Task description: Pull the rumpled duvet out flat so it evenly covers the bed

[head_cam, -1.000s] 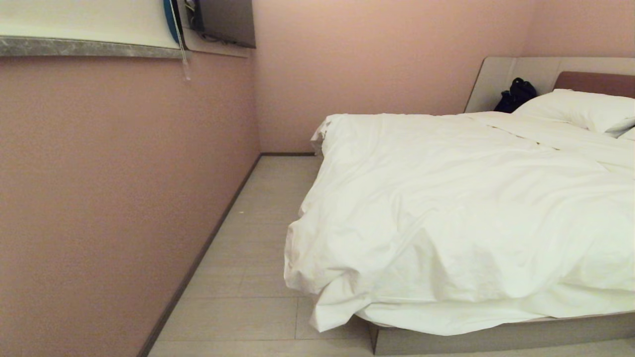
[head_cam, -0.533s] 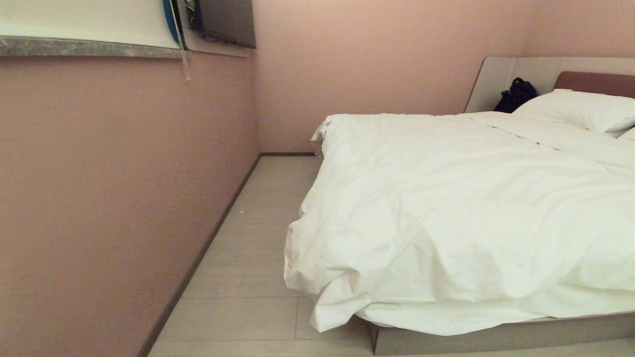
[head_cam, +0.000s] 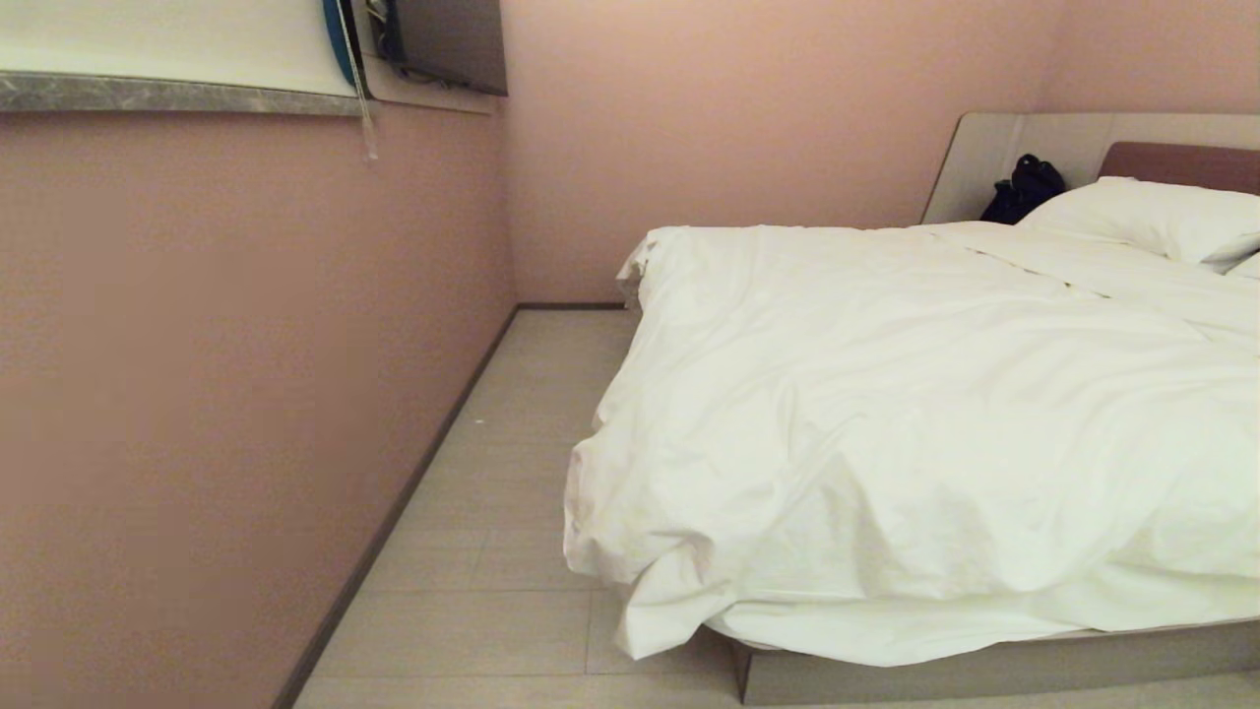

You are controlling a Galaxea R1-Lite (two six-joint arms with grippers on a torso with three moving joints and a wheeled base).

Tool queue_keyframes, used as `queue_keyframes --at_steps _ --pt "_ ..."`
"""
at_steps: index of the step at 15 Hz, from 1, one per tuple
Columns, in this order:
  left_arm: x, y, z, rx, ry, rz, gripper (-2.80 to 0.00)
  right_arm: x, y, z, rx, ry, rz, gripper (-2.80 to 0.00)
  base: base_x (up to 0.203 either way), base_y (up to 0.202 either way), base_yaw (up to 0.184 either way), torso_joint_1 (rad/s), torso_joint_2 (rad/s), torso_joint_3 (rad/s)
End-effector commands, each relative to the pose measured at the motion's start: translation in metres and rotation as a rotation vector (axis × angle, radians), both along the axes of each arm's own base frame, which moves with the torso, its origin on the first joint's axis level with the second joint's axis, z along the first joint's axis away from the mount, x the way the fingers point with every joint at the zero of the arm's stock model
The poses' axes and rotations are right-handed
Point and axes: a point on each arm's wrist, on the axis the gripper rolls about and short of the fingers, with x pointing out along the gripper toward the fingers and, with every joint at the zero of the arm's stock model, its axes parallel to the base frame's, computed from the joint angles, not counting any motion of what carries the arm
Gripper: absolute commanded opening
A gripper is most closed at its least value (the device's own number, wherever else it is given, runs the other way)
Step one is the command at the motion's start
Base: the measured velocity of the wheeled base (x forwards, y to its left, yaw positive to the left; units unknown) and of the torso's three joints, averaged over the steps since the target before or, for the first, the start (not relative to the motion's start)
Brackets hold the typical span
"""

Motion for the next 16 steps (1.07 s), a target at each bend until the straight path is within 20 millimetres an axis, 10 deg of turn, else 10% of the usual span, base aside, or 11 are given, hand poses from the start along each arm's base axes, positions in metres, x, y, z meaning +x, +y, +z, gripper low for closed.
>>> queue_keyframes --at_steps 1,16 --pt "0.0001 0.0000 -0.0001 0.000 0.001 0.000 -2.80 0.0000 0.0000 0.0000 0.018 0.001 0.001 -2.80 0.000 0.000 0.000 0.000 0.00 0.000" --pt "0.0001 0.0000 -0.0001 -0.002 0.001 -0.001 -2.80 0.0000 0.0000 0.0000 0.018 0.001 0.001 -2.80 -0.001 0.112 0.000 0.000 0.00 0.001"
